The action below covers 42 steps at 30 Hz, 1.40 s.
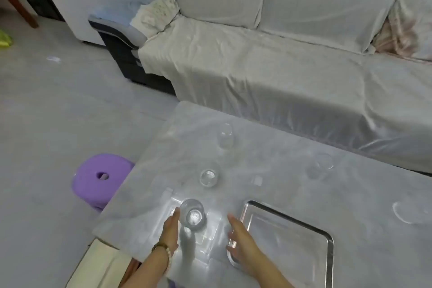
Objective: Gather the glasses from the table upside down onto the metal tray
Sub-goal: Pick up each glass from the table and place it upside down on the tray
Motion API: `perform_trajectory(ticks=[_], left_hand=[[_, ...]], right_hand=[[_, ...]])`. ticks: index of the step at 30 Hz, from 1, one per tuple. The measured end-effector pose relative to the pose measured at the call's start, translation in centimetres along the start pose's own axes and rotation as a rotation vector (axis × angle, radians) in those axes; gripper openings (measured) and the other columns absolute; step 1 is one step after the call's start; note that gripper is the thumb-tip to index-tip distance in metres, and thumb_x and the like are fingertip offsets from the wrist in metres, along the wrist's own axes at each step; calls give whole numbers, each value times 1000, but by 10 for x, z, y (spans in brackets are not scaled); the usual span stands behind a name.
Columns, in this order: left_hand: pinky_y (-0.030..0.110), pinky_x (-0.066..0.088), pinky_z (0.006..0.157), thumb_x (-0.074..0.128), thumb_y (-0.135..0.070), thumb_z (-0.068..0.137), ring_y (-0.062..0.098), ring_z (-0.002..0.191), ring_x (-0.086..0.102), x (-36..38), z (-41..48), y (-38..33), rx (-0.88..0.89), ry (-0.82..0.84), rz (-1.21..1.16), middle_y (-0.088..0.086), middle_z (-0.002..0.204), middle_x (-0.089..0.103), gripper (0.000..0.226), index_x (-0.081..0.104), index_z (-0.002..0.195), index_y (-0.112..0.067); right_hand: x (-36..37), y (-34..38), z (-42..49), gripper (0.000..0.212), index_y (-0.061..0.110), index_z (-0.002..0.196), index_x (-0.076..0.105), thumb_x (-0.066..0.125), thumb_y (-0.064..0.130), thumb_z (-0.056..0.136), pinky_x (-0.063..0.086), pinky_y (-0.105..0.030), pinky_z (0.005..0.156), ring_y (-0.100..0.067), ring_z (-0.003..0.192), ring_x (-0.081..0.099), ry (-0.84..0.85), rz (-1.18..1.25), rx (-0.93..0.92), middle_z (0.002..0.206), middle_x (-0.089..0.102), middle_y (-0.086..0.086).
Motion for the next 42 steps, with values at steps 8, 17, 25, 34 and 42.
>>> perform_trajectory(ticks=[8, 17, 25, 34, 42], left_hand=[[15, 41, 75, 41, -68, 76, -9, 94, 59, 15, 85, 1, 453, -2, 8, -24, 97, 68, 42, 65, 97, -41], [15, 51, 70, 34, -28, 97, 8, 84, 69, 25, 103, 0, 744, 60, -264, 0, 86, 76, 40, 69, 90, -10], [47, 44, 99, 34, -41, 95, 32, 104, 64, 29, 122, -2, 716, 130, -196, 20, 107, 70, 48, 68, 100, -7], [42, 48, 96, 16, -67, 85, 12, 106, 55, 20, 81, 13, 719, 60, 329, -13, 111, 57, 59, 54, 120, -39], [39, 48, 97, 58, -33, 87, 11, 120, 50, 43, 3, 36, 912, 208, -3, -11, 130, 52, 30, 57, 116, -42]], right_hand=[[56, -2, 95, 39, 43, 122, 54, 54, 57, 86, 39, -24, 105, -3, 124, 50, 185, -252, -368, 133, 54, 17], [63, -8, 125, 40, 39, 117, 60, 61, 56, 81, 47, -20, 95, -1, 113, 61, 319, -291, -574, 120, 67, 14], [64, -7, 128, 48, 37, 121, 60, 57, 62, 80, 44, -39, 106, -6, 115, 60, 362, -326, -611, 123, 66, 7], [56, -31, 90, 38, 38, 113, 63, 38, 58, 92, 48, -36, 87, -19, 95, 64, 342, -181, -404, 109, 73, 3], [10, -33, 35, 12, 16, 93, 57, 49, 25, 96, 53, -27, 64, -13, 73, 67, 223, 189, -628, 85, 69, 1]])
Point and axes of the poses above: each hand's wrist, its own z-axis towards the middle knuckle, its own x-axis out of the palm, y = z × x, the point moved 8 cm from there along z, towards the middle knuckle
